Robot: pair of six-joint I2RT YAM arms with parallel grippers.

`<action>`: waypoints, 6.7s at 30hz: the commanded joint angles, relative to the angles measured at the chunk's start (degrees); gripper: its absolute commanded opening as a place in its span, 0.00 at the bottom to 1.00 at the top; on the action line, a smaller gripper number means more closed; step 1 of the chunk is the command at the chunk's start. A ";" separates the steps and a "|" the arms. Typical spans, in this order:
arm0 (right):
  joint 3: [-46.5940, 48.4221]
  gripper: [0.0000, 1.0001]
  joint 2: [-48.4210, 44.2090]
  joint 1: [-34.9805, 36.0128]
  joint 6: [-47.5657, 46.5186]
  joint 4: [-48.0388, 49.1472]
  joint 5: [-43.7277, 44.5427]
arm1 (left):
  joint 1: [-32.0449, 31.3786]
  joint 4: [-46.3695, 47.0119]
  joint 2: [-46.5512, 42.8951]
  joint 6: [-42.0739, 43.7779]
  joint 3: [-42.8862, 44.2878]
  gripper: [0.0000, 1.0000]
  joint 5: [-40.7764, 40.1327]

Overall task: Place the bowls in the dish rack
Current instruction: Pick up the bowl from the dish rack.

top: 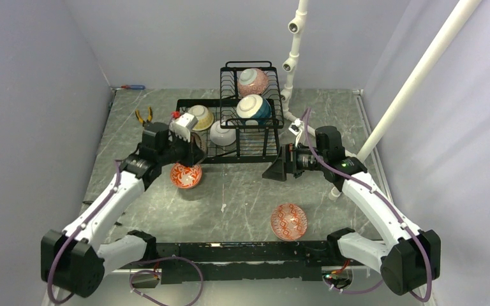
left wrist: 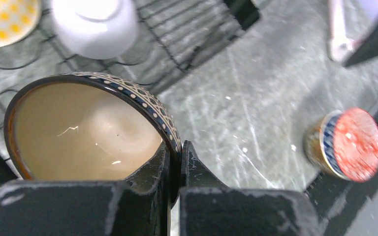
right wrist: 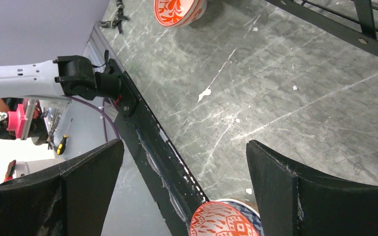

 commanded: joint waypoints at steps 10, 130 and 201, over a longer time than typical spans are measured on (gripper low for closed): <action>-2.19 1.00 1.28 -0.21 1.55 5.97 -4.00 | -7.48 5.07 -10.80 16.40 -8.60 0.03 23.22; -15.42 1.00 -21.39 1.89 -19.20 28.05 -9.80 | -50.02 -16.63 -13.35 42.17 -5.75 0.03 -12.43; 2.21 0.00 -0.57 22.29 -77.59 -9.48 -26.75 | -50.37 0.49 -19.96 65.63 -9.46 0.95 -14.47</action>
